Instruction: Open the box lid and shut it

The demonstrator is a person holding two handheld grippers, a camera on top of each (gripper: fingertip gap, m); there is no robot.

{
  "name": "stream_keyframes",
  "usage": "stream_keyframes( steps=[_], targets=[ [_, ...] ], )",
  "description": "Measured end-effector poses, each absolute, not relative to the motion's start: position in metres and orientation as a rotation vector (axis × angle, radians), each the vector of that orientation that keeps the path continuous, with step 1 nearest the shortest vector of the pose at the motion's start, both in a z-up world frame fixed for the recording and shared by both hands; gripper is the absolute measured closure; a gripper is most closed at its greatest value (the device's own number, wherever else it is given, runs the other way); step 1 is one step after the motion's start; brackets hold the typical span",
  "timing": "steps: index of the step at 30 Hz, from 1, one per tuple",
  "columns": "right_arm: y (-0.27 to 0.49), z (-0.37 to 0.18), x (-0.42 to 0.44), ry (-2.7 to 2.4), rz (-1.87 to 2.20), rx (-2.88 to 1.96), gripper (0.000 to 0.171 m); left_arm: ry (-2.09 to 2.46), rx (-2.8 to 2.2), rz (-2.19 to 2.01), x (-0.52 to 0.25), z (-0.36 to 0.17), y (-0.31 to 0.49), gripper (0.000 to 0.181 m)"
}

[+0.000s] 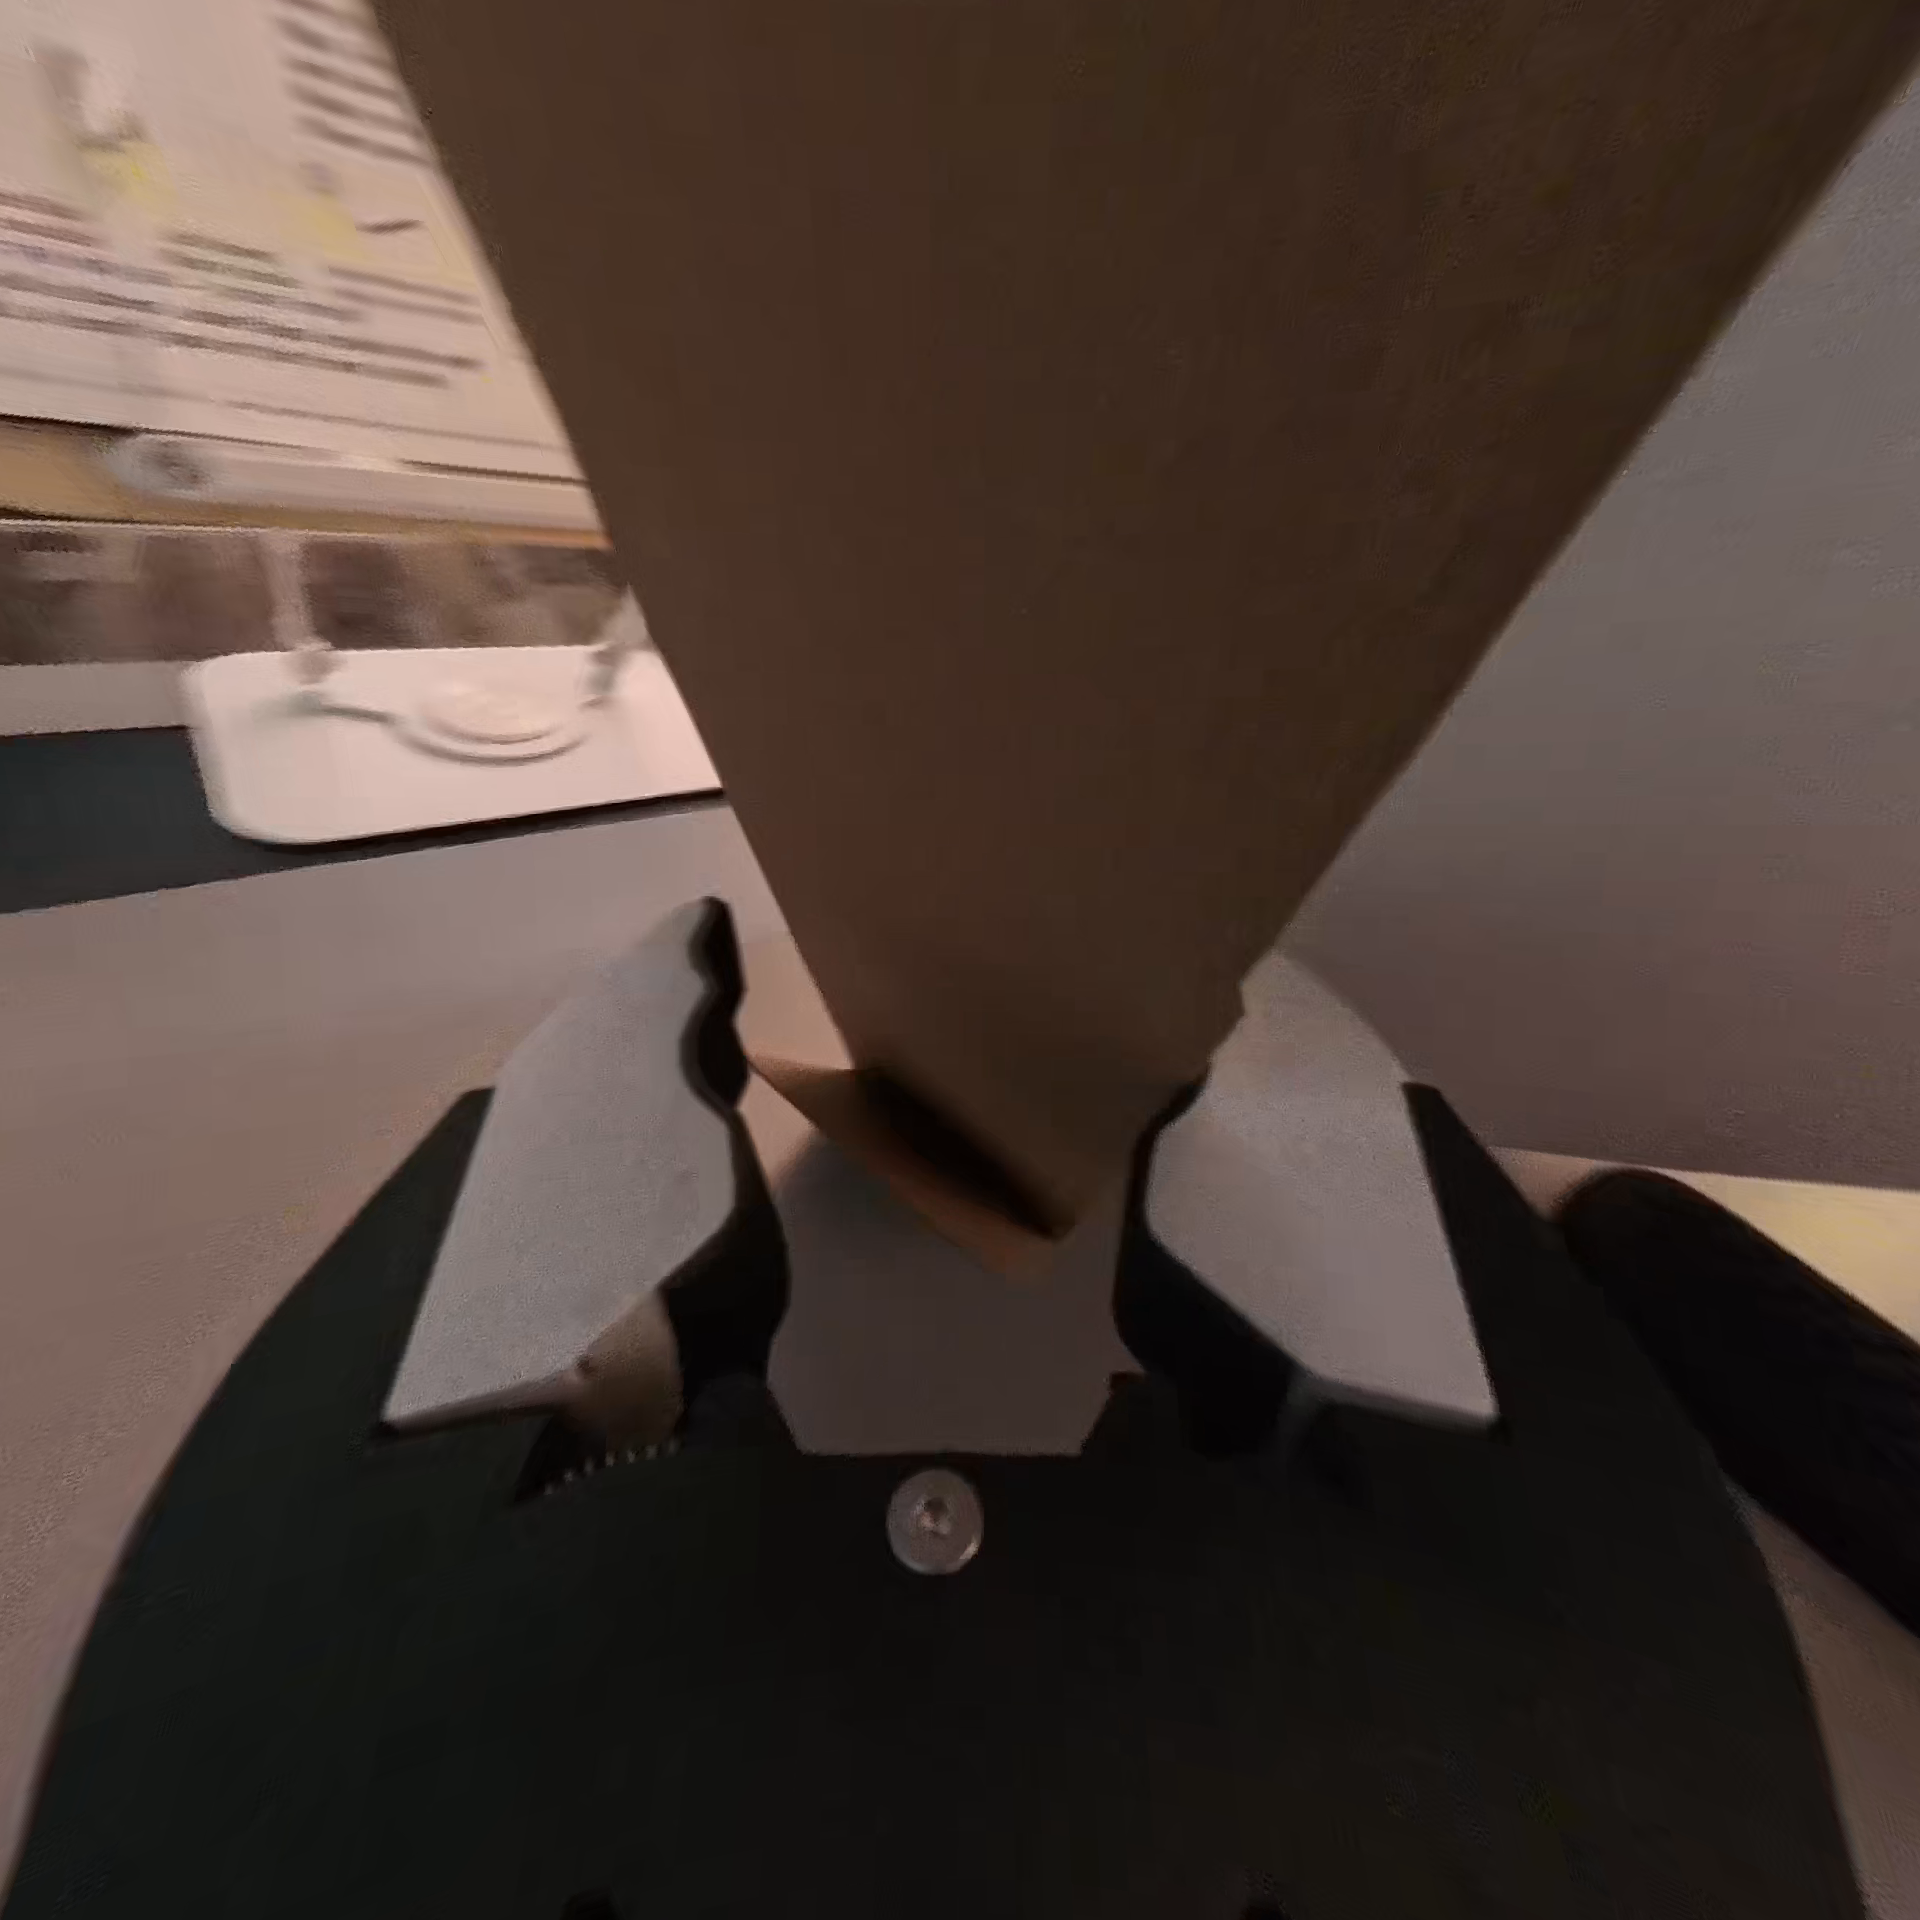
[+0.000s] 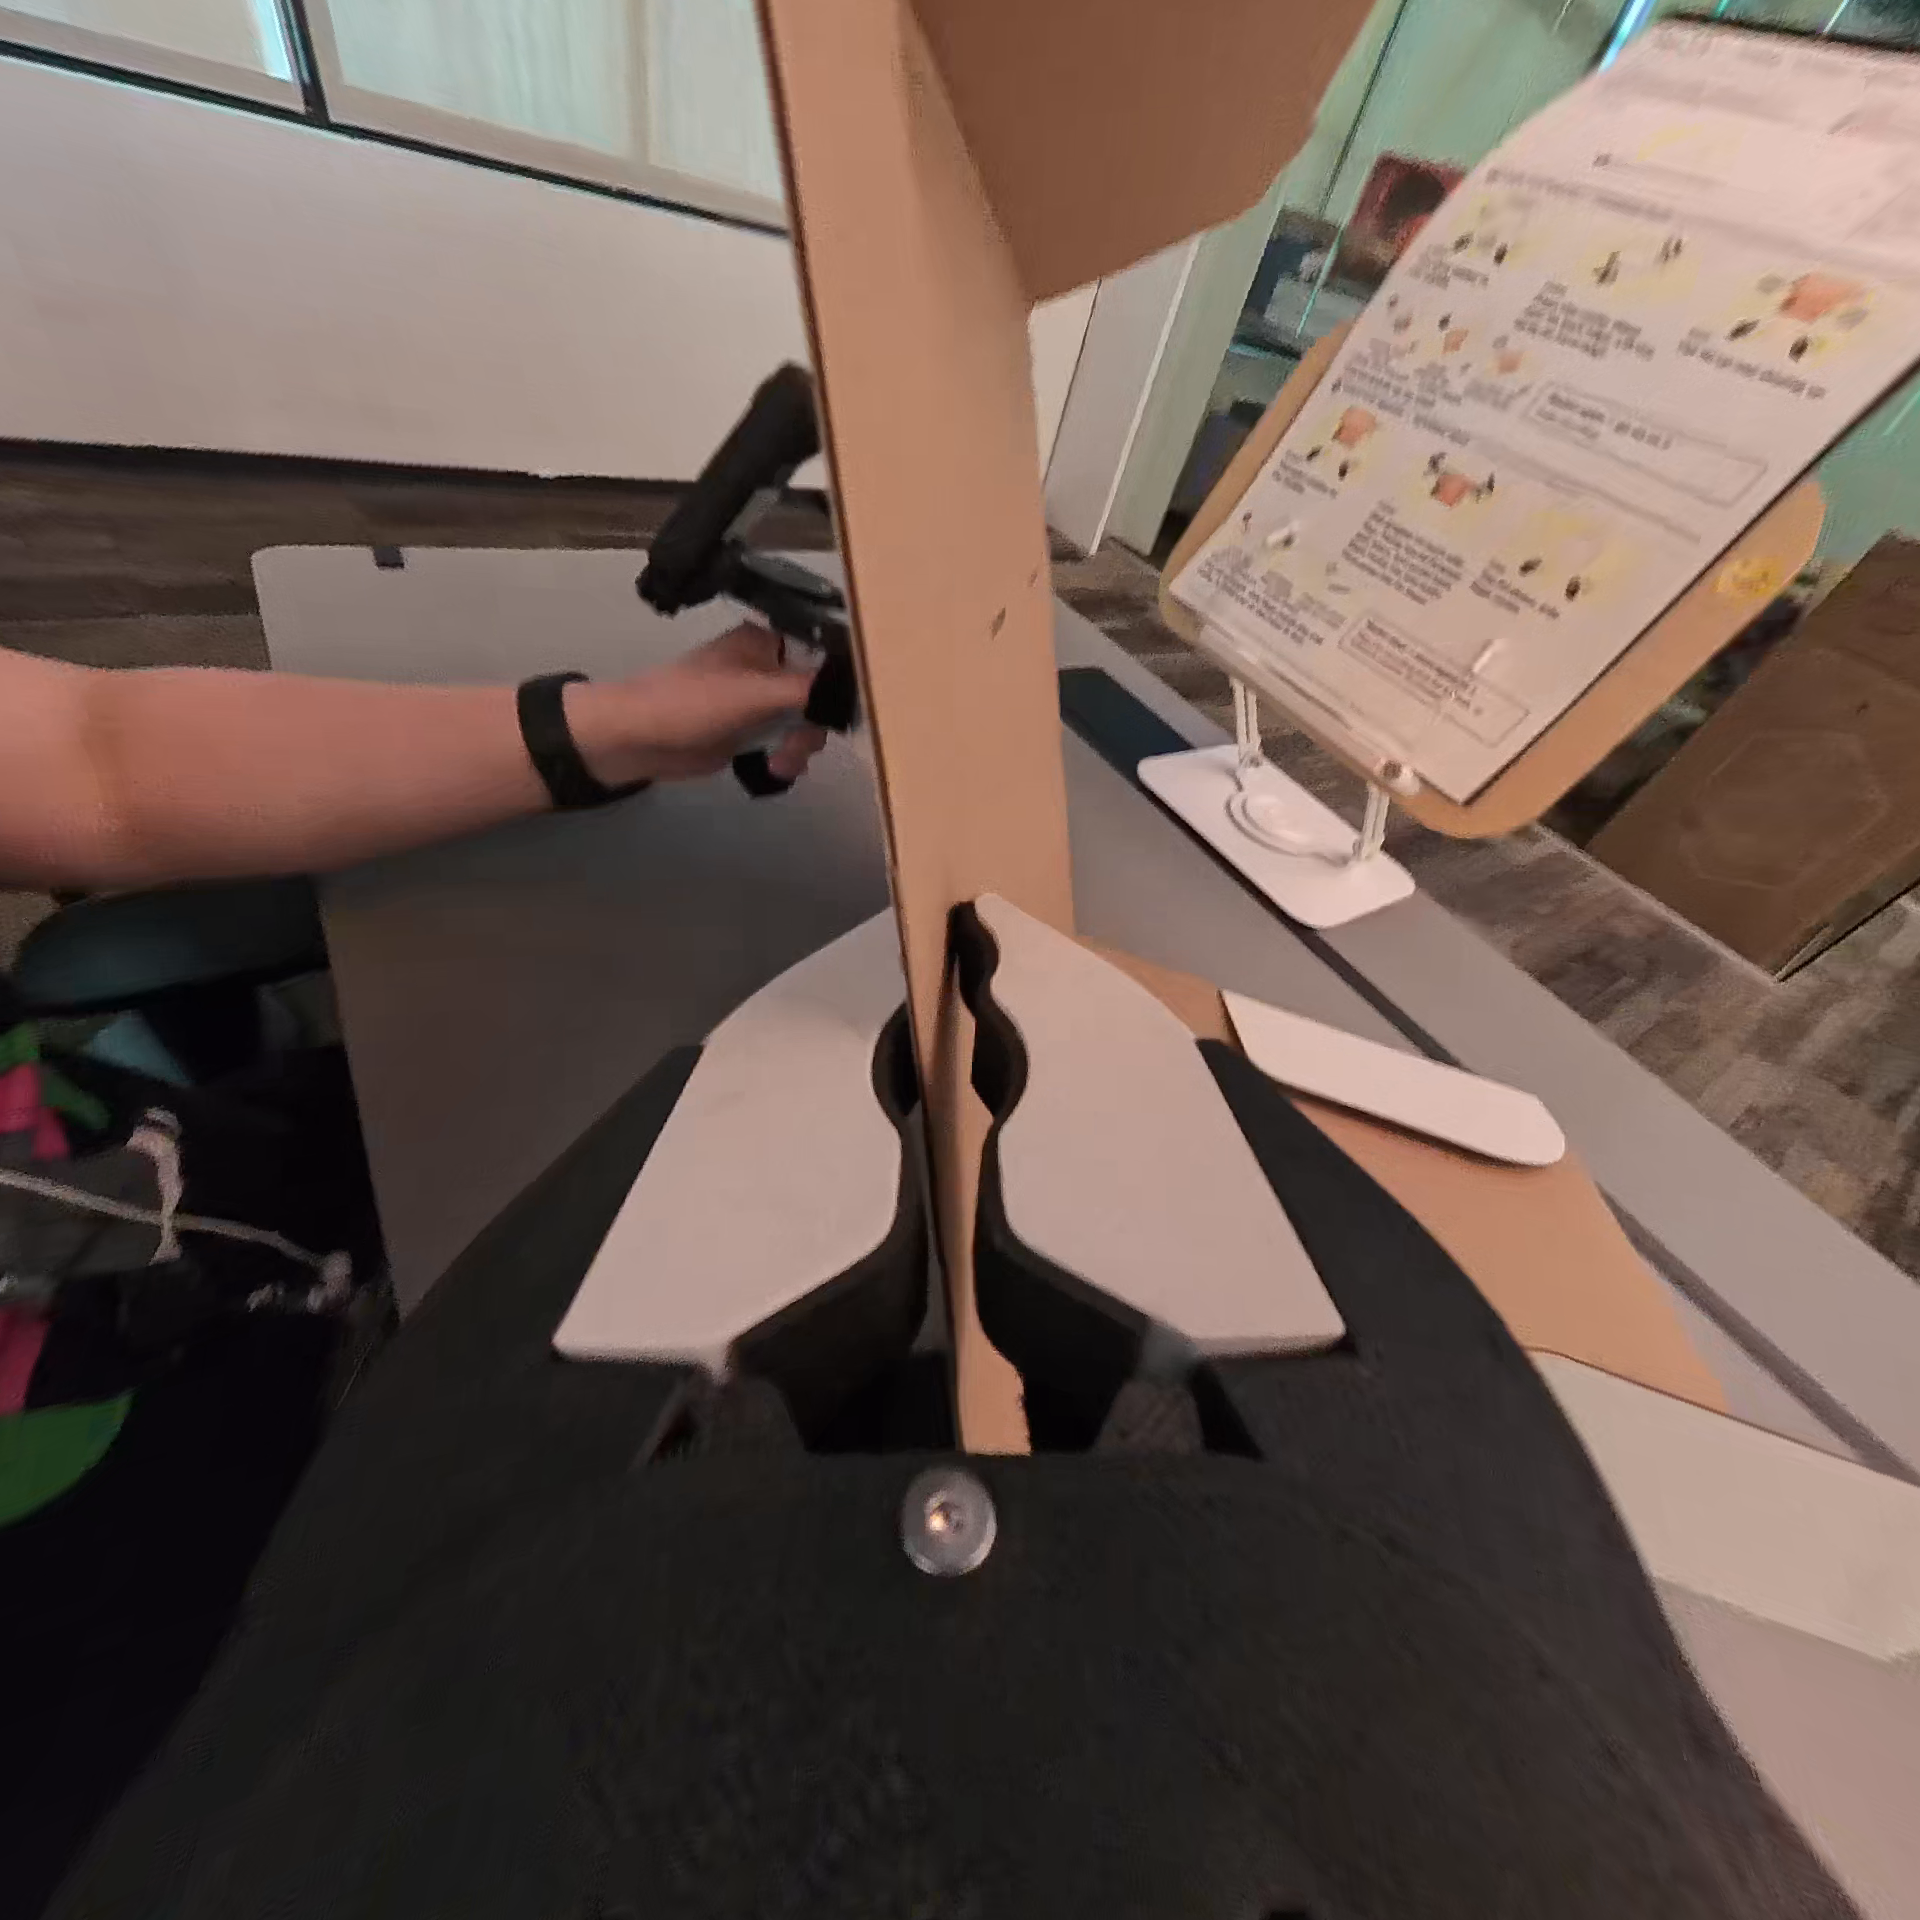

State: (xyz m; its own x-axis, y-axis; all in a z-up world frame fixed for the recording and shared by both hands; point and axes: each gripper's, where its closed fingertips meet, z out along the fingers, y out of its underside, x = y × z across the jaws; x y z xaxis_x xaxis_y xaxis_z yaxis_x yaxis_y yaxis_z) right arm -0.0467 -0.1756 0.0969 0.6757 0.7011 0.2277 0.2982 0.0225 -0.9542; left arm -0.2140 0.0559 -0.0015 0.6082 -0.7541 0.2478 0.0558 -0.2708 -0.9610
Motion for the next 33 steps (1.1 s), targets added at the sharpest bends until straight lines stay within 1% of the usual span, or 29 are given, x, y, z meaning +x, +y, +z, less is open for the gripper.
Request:
stream_keyframes(
  steps=[1, 4, 7, 9, 12, 13, 16, 18, 21, 25, 28, 33],
  targets=[
    [-0.177, 0.093, -0.036, -0.864, 0.411, -1.581, 0.167, 0.632, -1.639, -0.959, -0.21, 0.004, 0.051, 0.117],
    [-0.185, 0.091, 0.0, -0.865, 0.566, -1.569, 0.167, 0.768, -1.557, -1.076, -0.212, 0.016, 0.04, 0.141],
    [-0.197, 0.087, 0.038, -0.922, 0.615, -1.512, 0.168, 0.958, -1.494, -1.008, -0.226, 0.022, 0.03, 0.168],
    [-0.2, 0.075, 0.063, -0.937, 0.608, -1.553, 0.168, 1.137, -1.423, -0.897, -0.238, 0.021, 0.017, 0.179],
    [-0.2, 0.044, 0.083, -1.028, 0.572, -1.629, 0.168, 1.405, -1.307, -0.847, -0.256, 0.017, -0.018, 0.179],
    [-0.2, 0.043, 0.083, -1.054, 0.58, -1.586, 0.168, 1.477, -1.263, -0.813, -0.263, 0.015, -0.028, 0.179],
    [-0.2, 0.02, 0.077, -1.24, 0.521, -1.572, 0.168, 1.688, -1.072, -0.551, -0.285, 0.004, -0.053, 0.179],
    [-0.196, 0.014, 0.071, -1.3, 0.502, -1.556, 0.168, 1.787, -0.995, -0.398, -0.301, -0.004, -0.066, 0.179],
    [-0.187, 0.001, 0.067, -1.336, 0.462, -1.581, 0.166, 1.836, -0.994, -0.371, -0.317, -0.015, -0.085, 0.18],
    [-0.184, -0.021, 0.064, -1.358, 0.465, -1.596, 0.163, 1.922, -0.825, -0.177, -0.33, -0.041, -0.12, 0.179],
    [-0.171, -0.042, 0.075, -1.269, 0.378, -1.637, 0.158, 1.9, -0.811, -0.075, -0.331, -0.055, -0.136, 0.179],
    [-0.165, -0.075, 0.086, -1.096, 0.366, -1.684, 0.15, 1.861, -0.757, 0.038, -0.327, -0.088, -0.15, 0.173]
  ],
)
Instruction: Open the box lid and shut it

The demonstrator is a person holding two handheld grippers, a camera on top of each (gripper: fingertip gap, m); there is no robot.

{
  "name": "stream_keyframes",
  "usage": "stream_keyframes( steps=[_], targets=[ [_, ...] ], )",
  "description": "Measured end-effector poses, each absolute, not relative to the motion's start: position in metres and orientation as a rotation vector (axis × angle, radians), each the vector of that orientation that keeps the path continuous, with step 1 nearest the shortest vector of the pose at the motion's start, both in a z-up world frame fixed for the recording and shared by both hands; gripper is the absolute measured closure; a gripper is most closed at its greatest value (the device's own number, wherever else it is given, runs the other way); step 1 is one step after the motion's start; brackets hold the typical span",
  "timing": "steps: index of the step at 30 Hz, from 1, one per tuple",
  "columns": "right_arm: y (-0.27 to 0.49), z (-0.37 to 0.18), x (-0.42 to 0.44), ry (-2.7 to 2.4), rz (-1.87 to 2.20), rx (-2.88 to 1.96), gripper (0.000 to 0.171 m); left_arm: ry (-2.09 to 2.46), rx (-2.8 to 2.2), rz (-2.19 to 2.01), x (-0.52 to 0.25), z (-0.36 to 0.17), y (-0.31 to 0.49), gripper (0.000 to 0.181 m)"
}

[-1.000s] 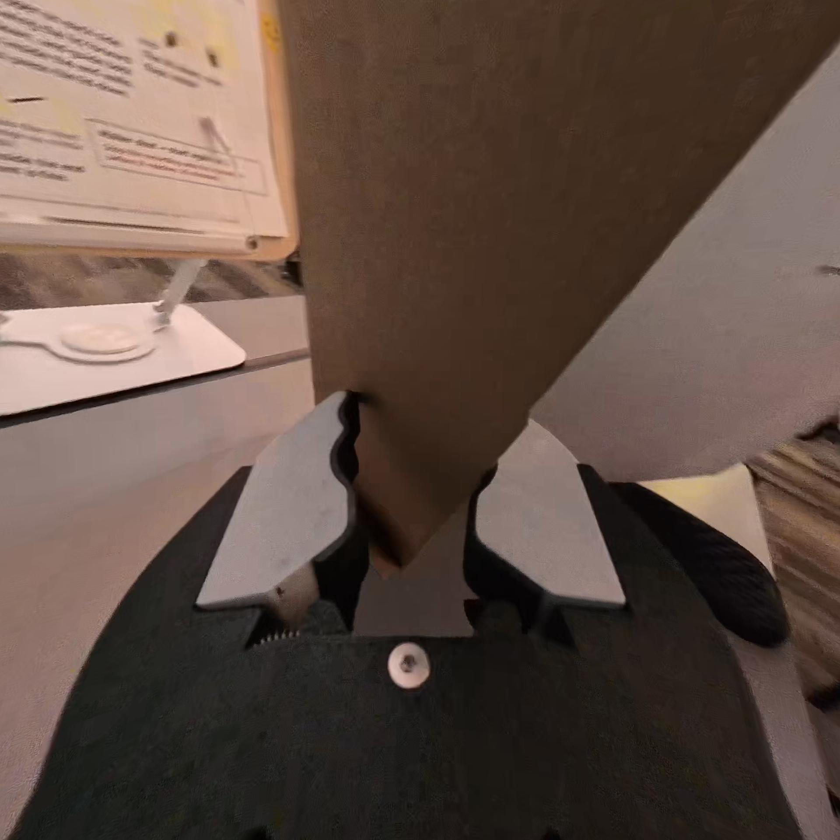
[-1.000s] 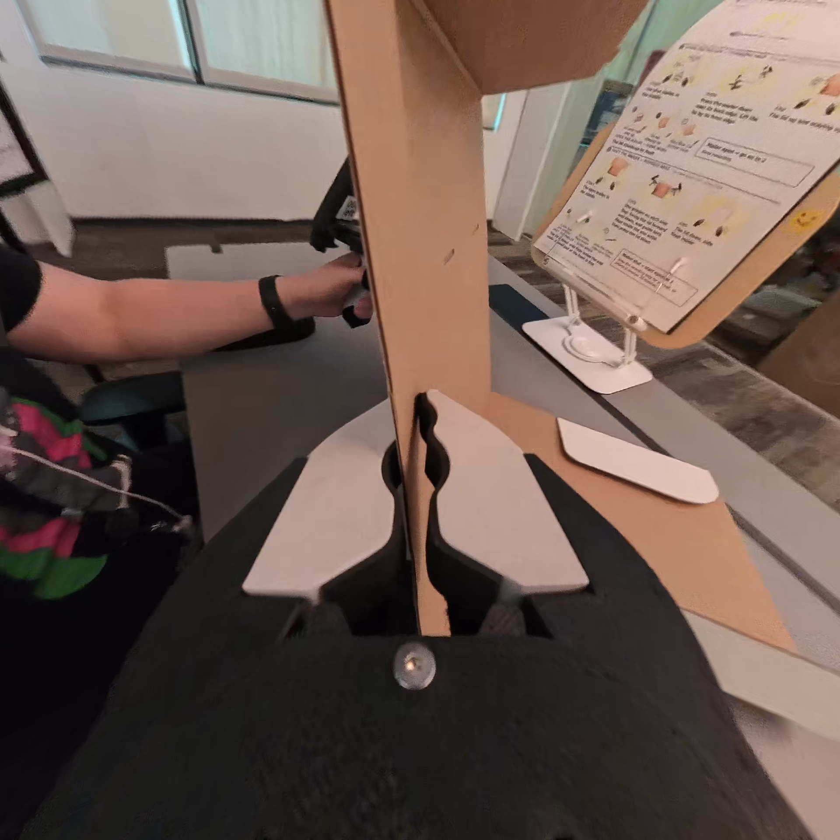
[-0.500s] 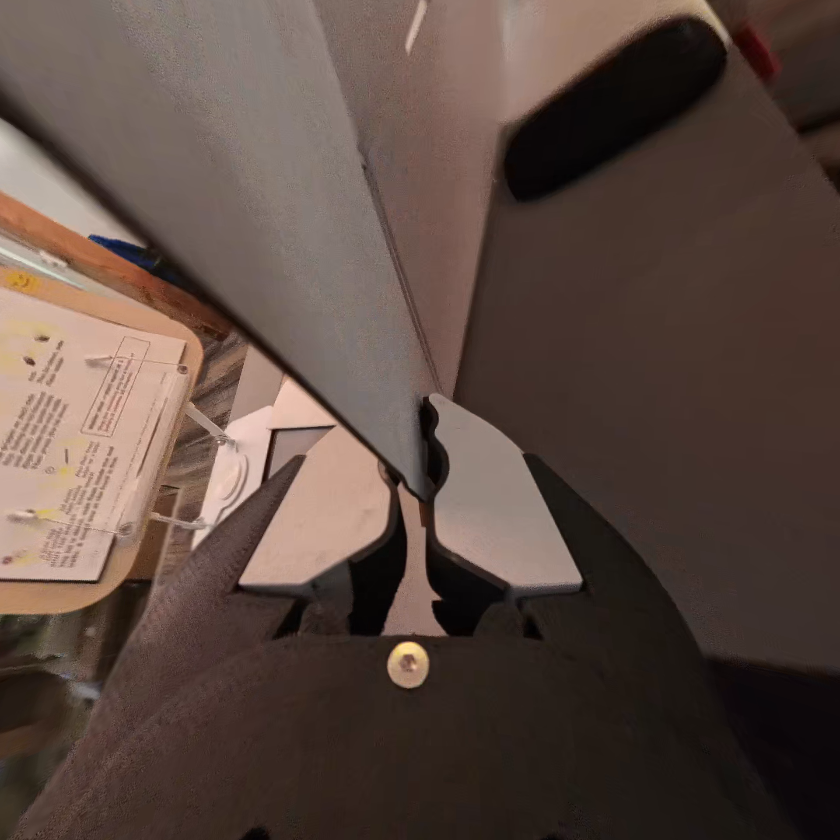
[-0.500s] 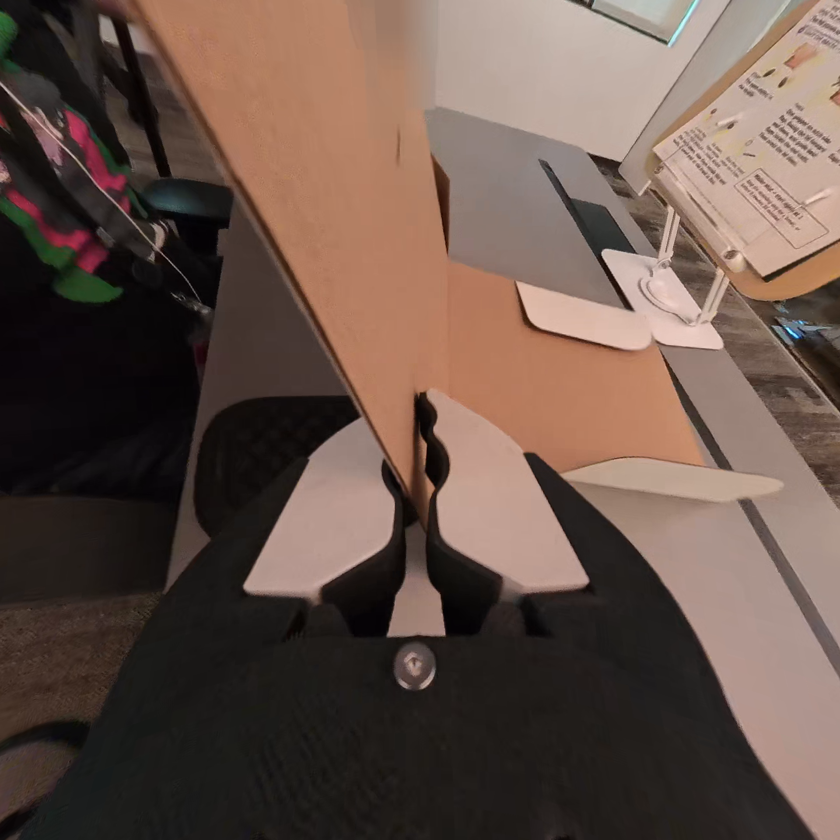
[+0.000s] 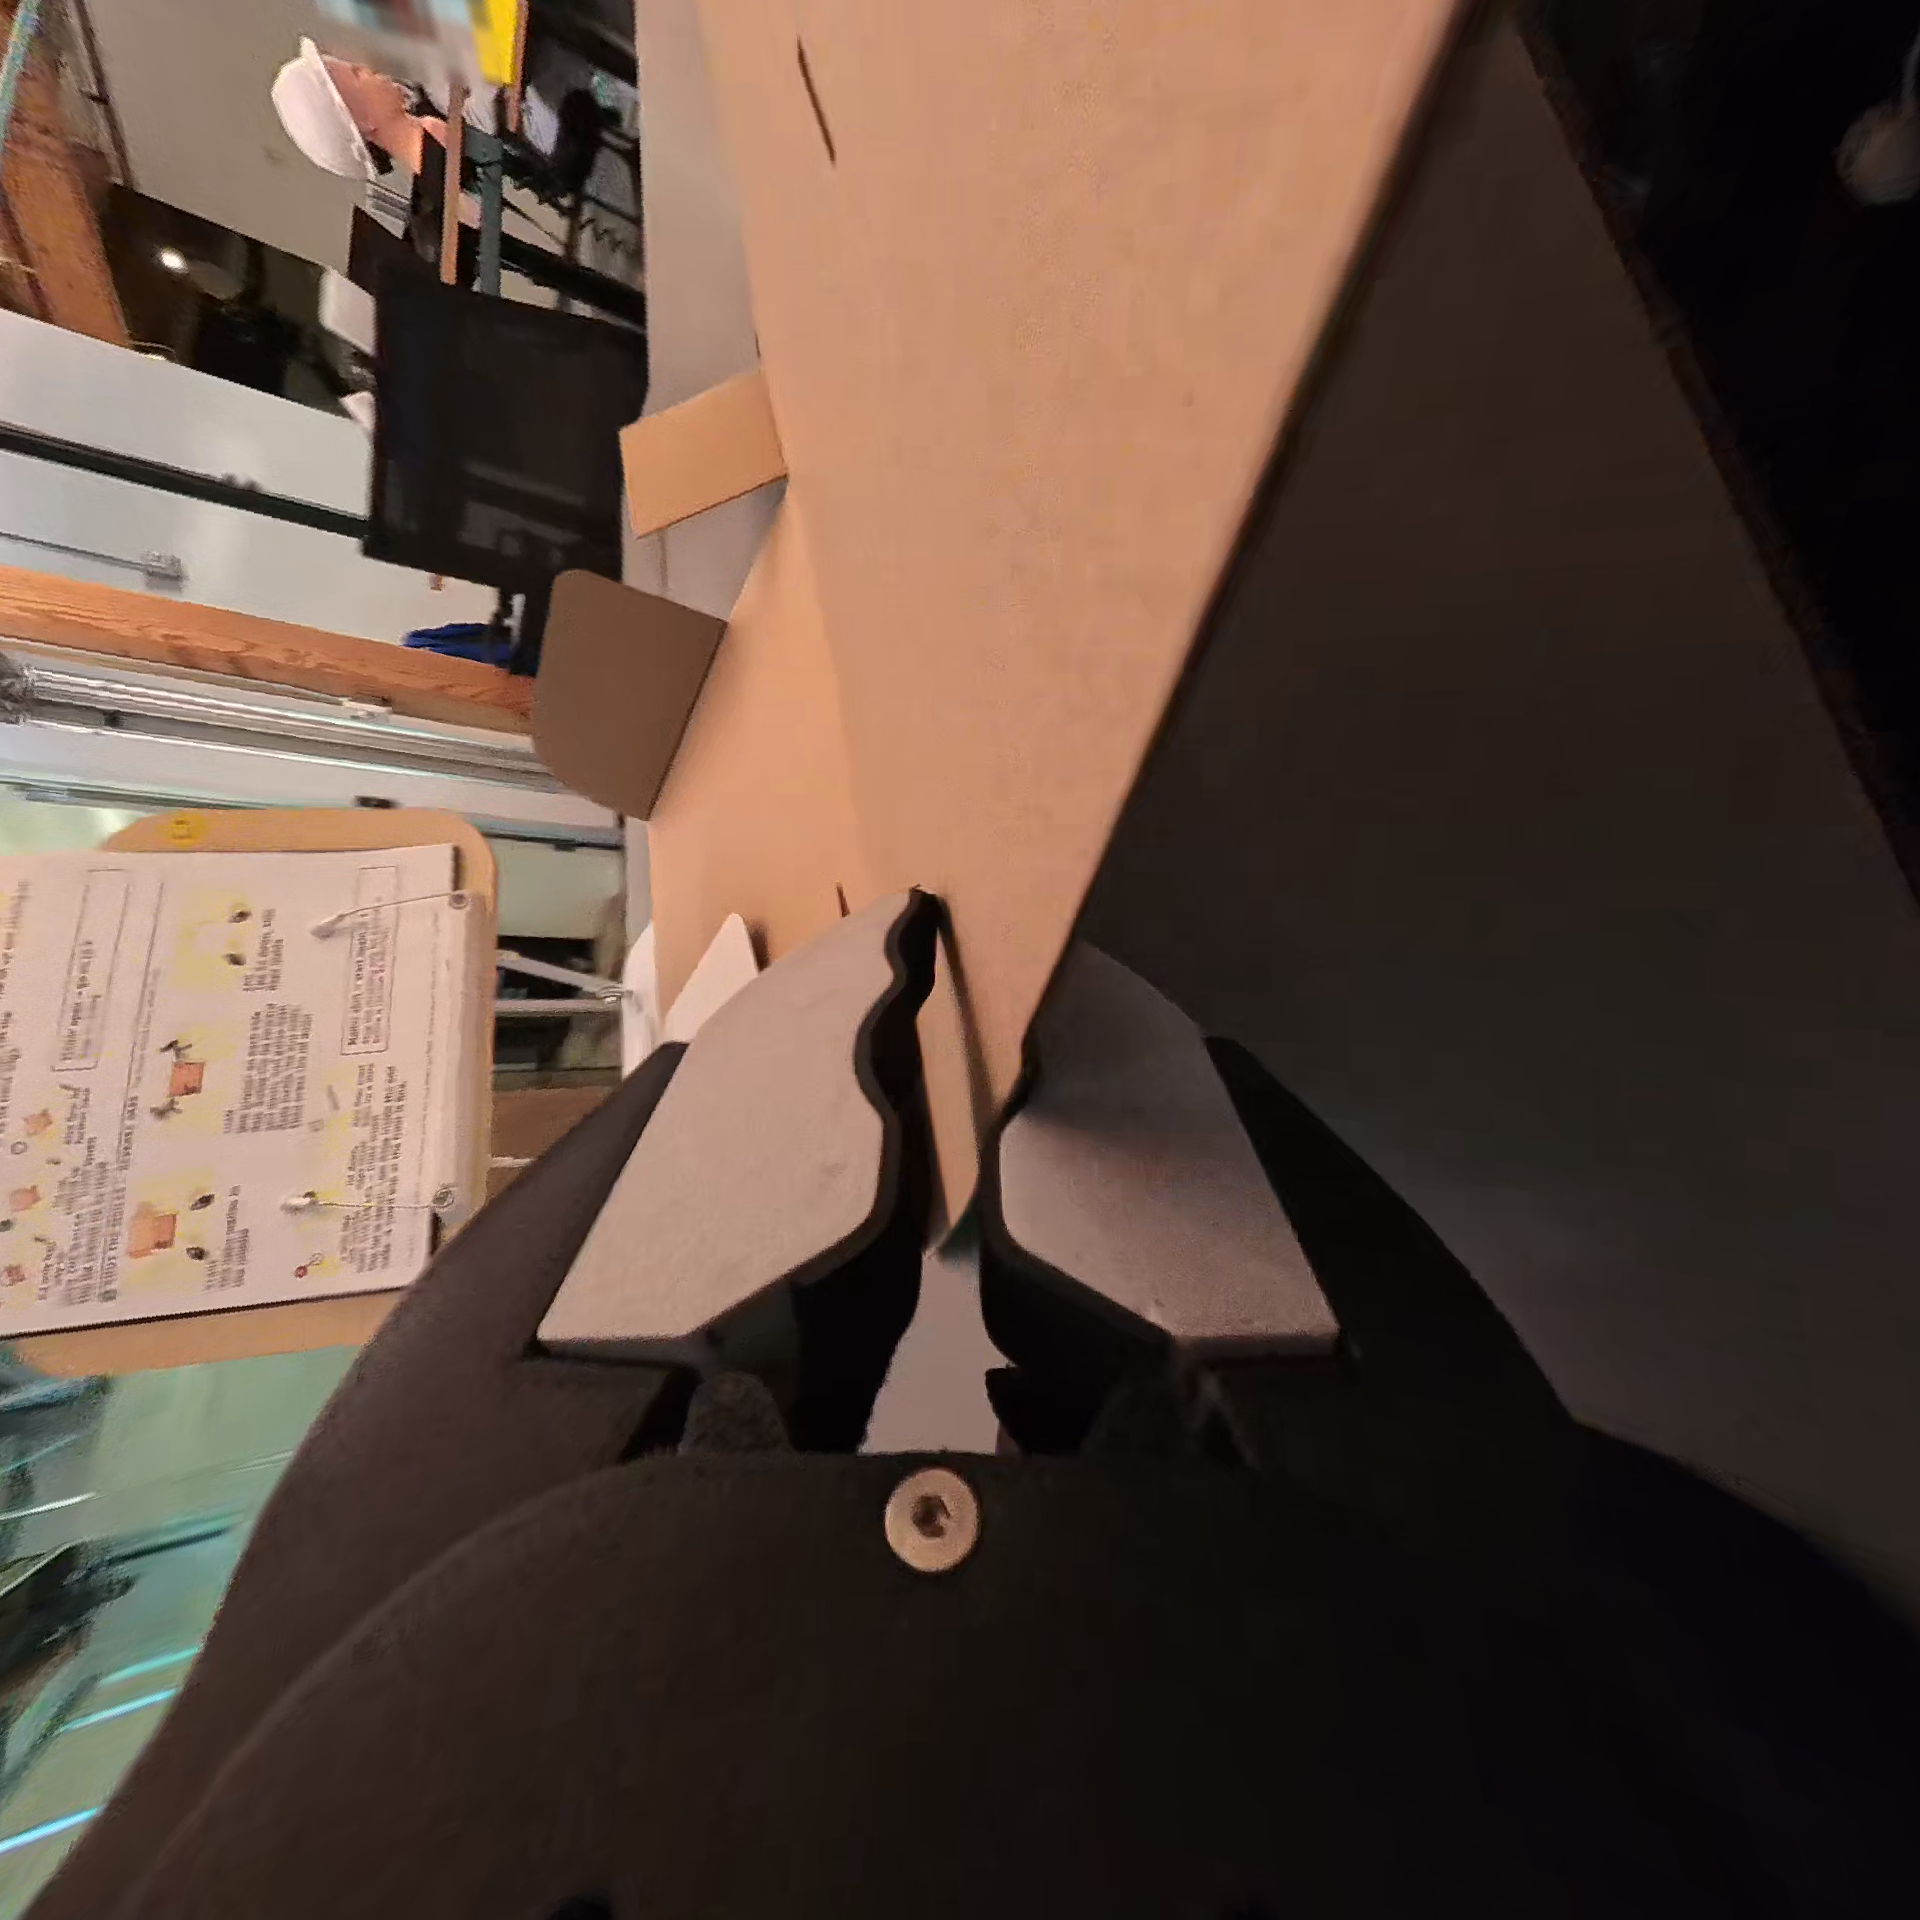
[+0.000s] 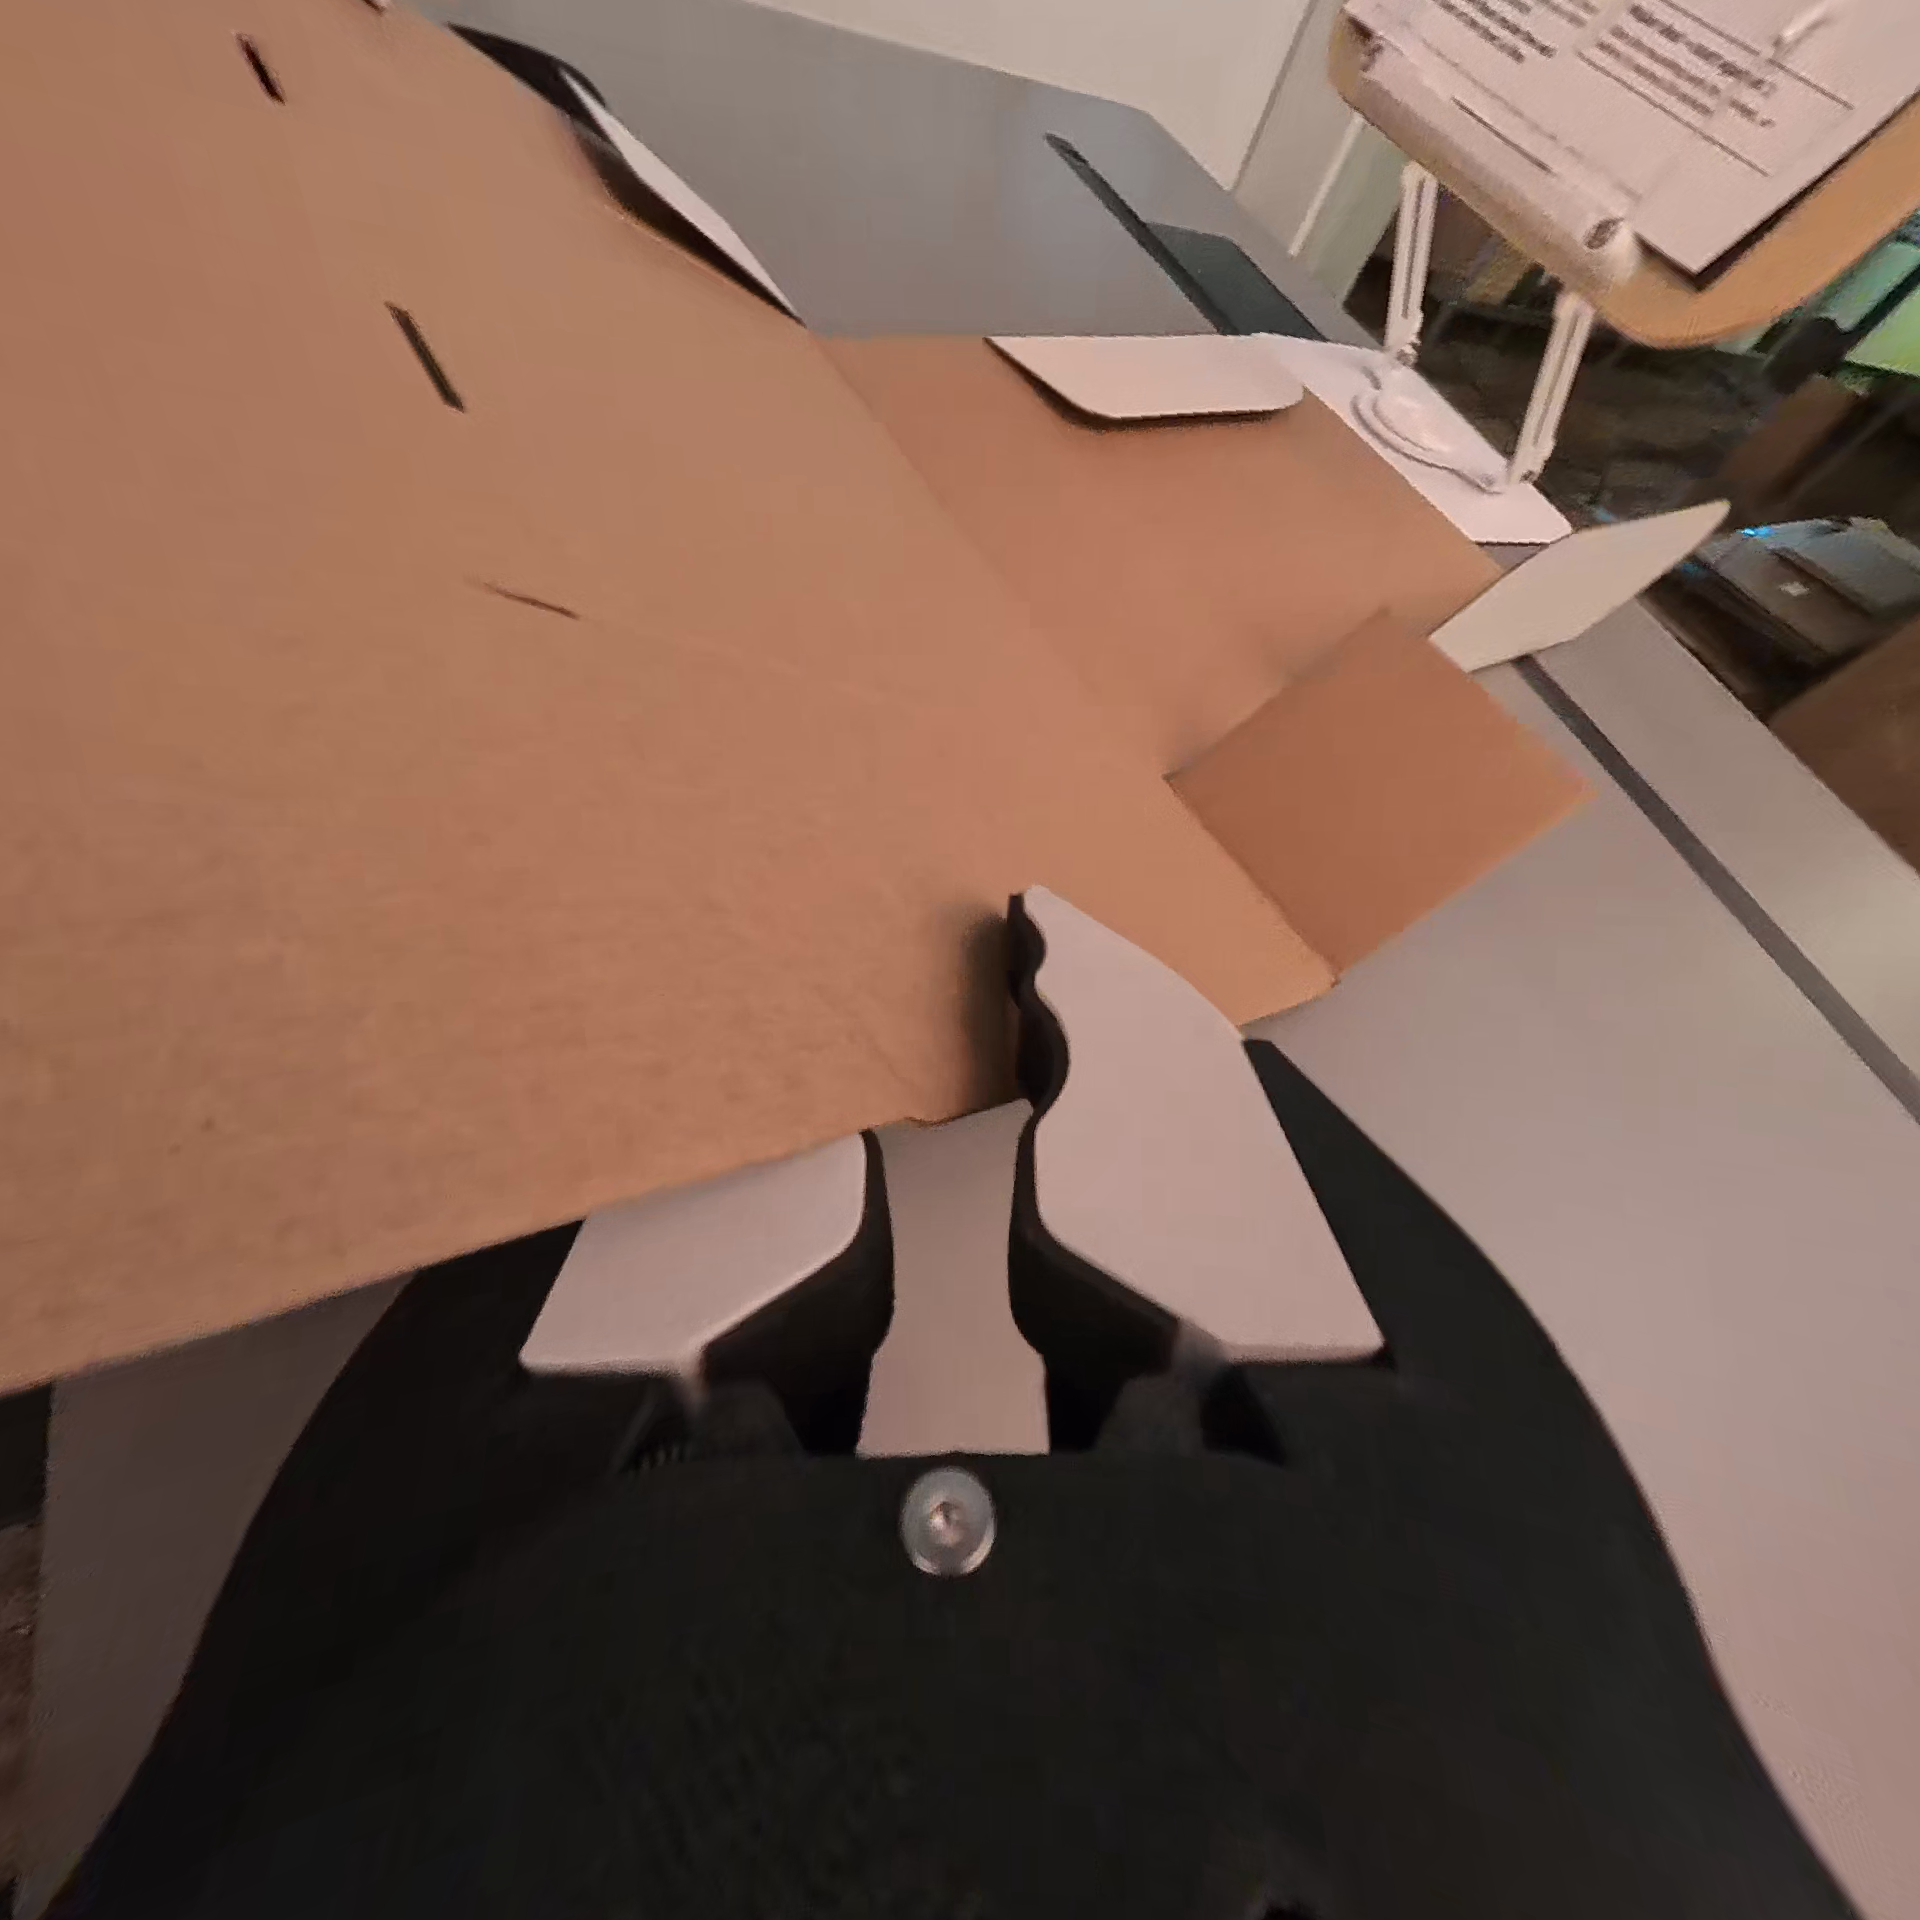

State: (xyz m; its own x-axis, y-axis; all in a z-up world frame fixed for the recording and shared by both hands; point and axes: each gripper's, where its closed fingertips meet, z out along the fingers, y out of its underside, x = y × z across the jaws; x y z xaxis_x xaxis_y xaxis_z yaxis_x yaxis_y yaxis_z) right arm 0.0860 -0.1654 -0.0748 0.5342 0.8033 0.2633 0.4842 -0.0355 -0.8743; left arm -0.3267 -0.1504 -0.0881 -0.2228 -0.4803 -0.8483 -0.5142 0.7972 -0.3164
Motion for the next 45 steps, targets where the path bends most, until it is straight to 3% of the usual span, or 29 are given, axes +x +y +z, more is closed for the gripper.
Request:
stream_keyframes(
  steps=[4, 10, 12, 16, 20, 24, 27, 29, 33, 37, 41, 45],
  targets=[
    [-0.175, -0.083, 0.088, -1.048, 0.327, -1.658, 0.147, 1.772, -0.765, 0.085, -0.326, -0.097, -0.144, 0.177],
    [-0.195, -0.061, 0.124, -0.795, 0.425, -1.622, 0.125, 1.707, -0.819, 0.059, -0.331, -0.096, -0.132, 0.18],
    [-0.2, -0.051, 0.147, -0.713, 0.367, -1.645, 0.126, 1.723, -0.804, 0.095, -0.333, -0.1, -0.13, 0.18],
    [-0.208, 0.022, 0.152, -0.475, 0.445, -1.629, 0.129, 1.843, -0.812, 0.128, -0.337, -0.119, -0.129, 0.177],
    [-0.203, 0.063, 0.075, -0.631, 0.658, -1.67, 0.137, 1.912, -0.84, 0.115, -0.337, -0.124, -0.12, 0.168],
    [-0.182, -0.001, -0.017, -0.995, 0.719, -1.937, 0.14, 1.942, -0.912, 0.114, -0.34, -0.123, -0.105, 0.16],
    [-0.188, -0.082, -0.055, -1.303, 0.742, -2.252, 0.163, 1.938, -1.051, 0.186, -0.354, -0.132, -0.085, 0.146],
    [-0.192, -0.114, -0.068, -1.387, 0.77, -2.353, 0.17, 1.912, -1.087, 0.161, -0.362, -0.129, -0.083, 0.149],
    [-0.188, -0.135, -0.081, -1.42, 0.792, -2.37, 0.17, 1.884, -1.232, 0.16, -0.398, -0.123, -0.07, 0.132],
    [-0.188, -0.14, -0.081, -1.376, 0.845, -2.393, 0.171, 1.693, -1.423, -0.009, -0.425, -0.097, -0.051, 0.138],
    [-0.188, -0.143, -0.081, -1.344, 0.911, -2.395, 0.171, 1.461, -1.537, -0.265, -0.406, -0.071, -0.026, 0.129],
    [-0.188, -0.143, -0.081, -1.319, 0.939, -2.392, 0.17, 1.561, -1.548, -0.255, -0.364, -0.097, -0.009, 0.108]
  ],
)
